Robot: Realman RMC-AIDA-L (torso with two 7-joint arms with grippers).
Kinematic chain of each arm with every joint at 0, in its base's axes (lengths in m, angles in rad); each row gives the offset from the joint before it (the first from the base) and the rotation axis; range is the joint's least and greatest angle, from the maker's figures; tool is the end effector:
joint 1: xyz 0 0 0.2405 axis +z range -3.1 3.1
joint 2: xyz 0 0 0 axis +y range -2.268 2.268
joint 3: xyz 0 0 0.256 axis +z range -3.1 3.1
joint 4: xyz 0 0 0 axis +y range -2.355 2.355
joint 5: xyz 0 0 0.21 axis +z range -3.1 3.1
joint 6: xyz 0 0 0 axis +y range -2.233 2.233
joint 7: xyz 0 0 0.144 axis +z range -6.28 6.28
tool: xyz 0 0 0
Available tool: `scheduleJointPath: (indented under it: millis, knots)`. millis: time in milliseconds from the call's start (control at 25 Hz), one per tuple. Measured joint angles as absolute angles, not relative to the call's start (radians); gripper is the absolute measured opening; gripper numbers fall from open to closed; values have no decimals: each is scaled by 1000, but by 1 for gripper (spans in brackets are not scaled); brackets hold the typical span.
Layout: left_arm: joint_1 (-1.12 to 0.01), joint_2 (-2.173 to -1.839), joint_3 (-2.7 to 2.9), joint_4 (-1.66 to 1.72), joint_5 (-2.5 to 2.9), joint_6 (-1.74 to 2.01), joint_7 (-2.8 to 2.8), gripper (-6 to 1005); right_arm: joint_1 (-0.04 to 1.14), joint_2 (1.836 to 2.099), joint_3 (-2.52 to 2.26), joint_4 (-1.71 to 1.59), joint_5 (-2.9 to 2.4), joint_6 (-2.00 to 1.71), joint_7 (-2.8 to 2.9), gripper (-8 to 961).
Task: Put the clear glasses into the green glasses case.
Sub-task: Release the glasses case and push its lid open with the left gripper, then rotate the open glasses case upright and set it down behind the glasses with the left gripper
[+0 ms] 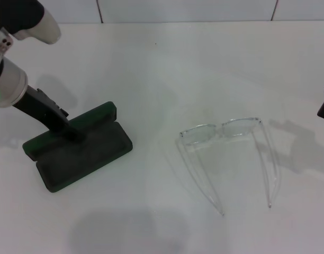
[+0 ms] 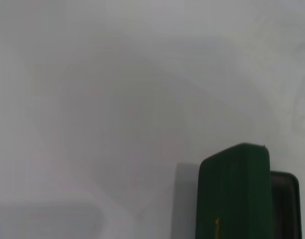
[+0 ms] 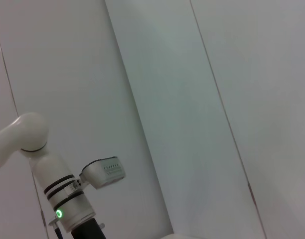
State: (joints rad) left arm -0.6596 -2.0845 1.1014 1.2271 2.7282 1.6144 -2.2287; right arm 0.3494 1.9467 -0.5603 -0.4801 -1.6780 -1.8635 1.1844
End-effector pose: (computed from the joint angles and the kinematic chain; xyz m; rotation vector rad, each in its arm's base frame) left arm -0.2181 0.3686 0.0332 -2.6253 -0.8153 0.5655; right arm 0.3025 0.2704 0.0724 -2.4304 0.5145 1.1787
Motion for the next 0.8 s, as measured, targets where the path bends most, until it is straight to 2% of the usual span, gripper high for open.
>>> scheduleJointPath:
  millis: [360,480,680,800]
  knots:
    - [-678,-2084,1121,1224,2755,1612,-2256,731,350,1947,-558,-480,-1678,-1851,1184,765]
    - [-679,-2085,1143,1224,2767,1612,-2263,490,349,1948,-558,-480,-1677,-1851,1183,766]
    - [-673,-2087,1165,1266,2754,1619,-2267,256,344,1948,-558,-480,-1674,-1849,1183,766]
    - [-668,-2088,1174,1311,2730,1632,-2268,220,339,1949,-552,-480,-1674,-1842,1183,766]
